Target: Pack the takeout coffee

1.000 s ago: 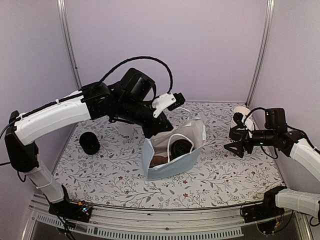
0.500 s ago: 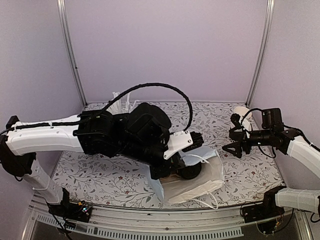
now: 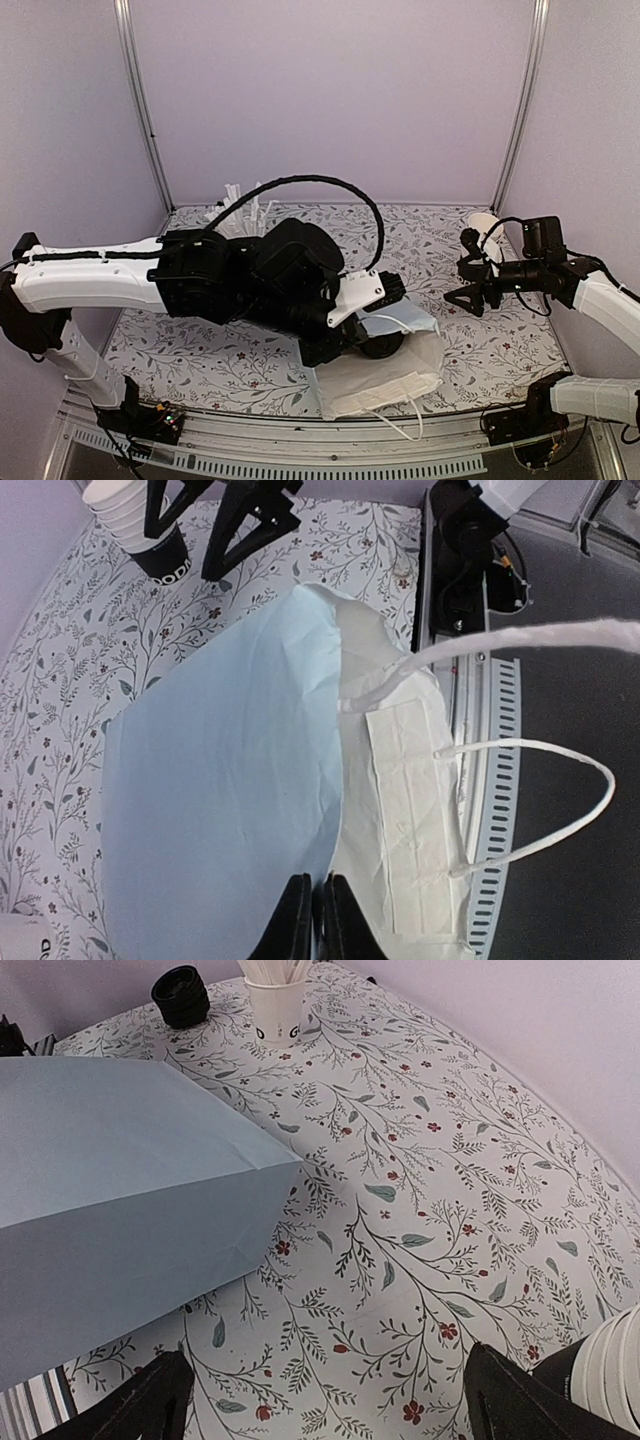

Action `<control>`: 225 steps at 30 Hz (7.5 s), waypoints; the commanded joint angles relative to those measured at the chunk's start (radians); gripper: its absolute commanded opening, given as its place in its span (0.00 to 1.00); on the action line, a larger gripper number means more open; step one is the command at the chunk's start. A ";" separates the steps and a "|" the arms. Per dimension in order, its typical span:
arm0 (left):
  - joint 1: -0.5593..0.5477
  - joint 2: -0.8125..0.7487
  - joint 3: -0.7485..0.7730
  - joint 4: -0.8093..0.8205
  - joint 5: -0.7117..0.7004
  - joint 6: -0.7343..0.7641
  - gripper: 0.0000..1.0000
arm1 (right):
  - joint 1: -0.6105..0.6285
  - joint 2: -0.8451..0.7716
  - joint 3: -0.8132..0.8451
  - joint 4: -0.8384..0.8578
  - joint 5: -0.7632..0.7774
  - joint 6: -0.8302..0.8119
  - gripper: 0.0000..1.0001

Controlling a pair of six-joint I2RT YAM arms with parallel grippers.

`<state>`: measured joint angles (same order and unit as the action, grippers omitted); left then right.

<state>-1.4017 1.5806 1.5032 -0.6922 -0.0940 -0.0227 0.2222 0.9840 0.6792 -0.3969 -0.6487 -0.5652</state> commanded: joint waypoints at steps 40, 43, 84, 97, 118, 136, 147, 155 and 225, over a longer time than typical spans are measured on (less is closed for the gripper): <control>0.241 0.058 0.025 0.151 0.191 -0.185 0.01 | 0.883 0.365 0.714 -0.684 0.611 -0.524 0.40; 0.255 0.056 0.026 0.152 0.217 -0.209 0.00 | 0.901 0.383 0.686 -0.656 0.674 -0.532 0.41; 0.386 -0.037 -0.107 0.305 0.758 -0.301 0.00 | 0.961 0.649 0.761 -0.480 0.947 -0.581 0.96; 0.444 0.008 -0.126 0.345 1.065 -0.414 0.00 | 0.982 0.679 0.898 -0.801 0.857 -0.461 0.97; 0.444 0.058 -0.161 0.376 1.126 -0.425 0.00 | 0.987 0.657 0.748 -0.676 0.943 -0.431 0.78; 0.447 0.046 -0.207 0.358 1.074 -0.408 0.00 | 0.987 0.620 0.604 -0.403 1.006 -0.540 0.39; 0.459 -0.022 -0.172 0.262 0.904 -0.362 0.00 | 0.987 0.564 0.884 -0.753 0.736 -0.459 0.23; 0.466 -0.042 -0.126 0.211 0.752 -0.320 0.00 | 0.987 0.537 0.970 -0.904 0.577 -0.393 0.23; 0.420 -0.255 -0.162 0.122 0.015 -0.286 0.59 | -0.050 0.816 0.755 -0.934 -0.117 -0.267 0.48</control>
<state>-0.9836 1.3289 1.3544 -0.5777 -0.0723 -0.2966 0.1761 1.8027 1.4124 -1.3174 -0.7193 -0.8307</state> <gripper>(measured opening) 0.589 0.431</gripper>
